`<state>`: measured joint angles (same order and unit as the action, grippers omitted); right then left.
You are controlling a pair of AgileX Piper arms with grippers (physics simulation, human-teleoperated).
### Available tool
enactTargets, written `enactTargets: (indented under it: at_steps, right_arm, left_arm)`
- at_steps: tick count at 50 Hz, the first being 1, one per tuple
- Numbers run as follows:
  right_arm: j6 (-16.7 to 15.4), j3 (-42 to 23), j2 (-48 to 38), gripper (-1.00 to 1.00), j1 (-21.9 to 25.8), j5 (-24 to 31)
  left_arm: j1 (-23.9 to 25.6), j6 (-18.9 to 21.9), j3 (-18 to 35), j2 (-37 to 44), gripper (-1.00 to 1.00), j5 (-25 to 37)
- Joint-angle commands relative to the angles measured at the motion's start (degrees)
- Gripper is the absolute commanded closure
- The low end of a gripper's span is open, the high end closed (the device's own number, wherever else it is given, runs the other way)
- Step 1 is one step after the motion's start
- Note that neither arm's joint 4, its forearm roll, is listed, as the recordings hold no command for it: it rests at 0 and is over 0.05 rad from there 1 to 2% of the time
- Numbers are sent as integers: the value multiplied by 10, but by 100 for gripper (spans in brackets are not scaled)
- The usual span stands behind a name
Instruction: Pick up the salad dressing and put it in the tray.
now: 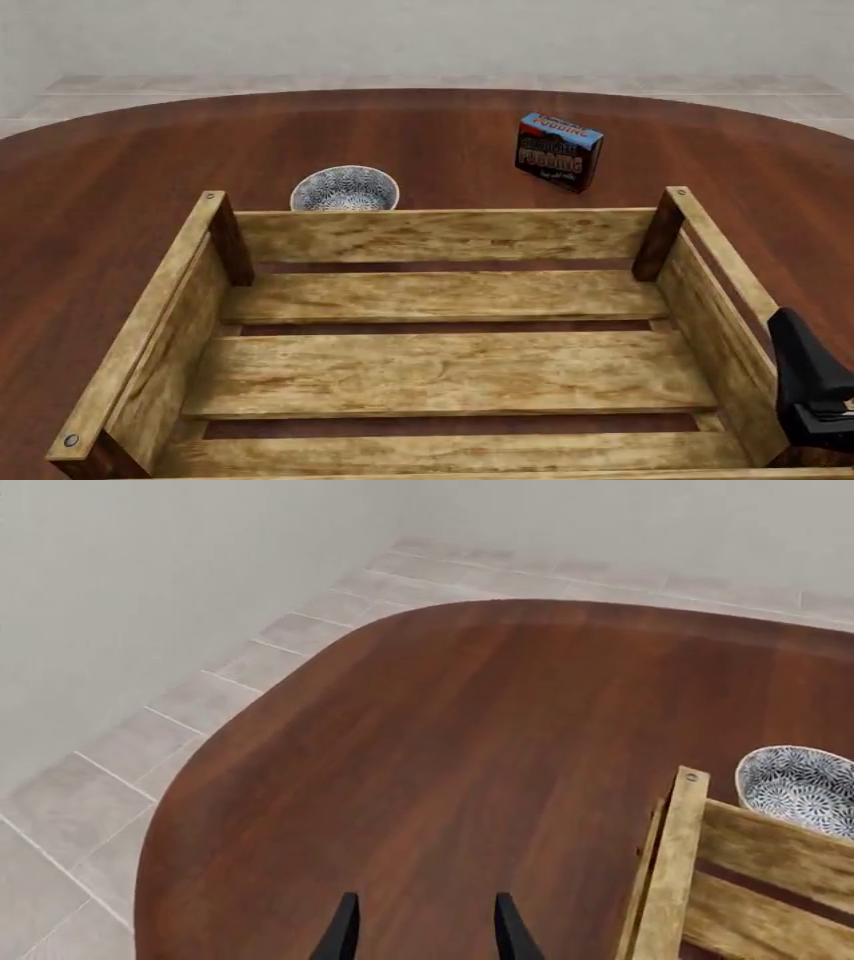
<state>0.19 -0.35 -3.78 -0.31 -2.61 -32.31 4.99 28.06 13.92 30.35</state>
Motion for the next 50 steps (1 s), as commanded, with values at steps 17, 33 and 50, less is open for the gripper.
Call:
enactTargets:
  at_steps: [17, 33, 50]
  right_arm:
    - [0, 2, -19, -100, 0, -18]
    - [-3, 2, -15, -100, 1, -14]
    - [-6, 2, -10, -100, 1, -9]
  left_arm:
    - [-51, -1, -22, 28, -100, -9]
    - [-84, 9, -41, 48, -100, -27]
    - [-102, 40, -76, 55, -100, -34]
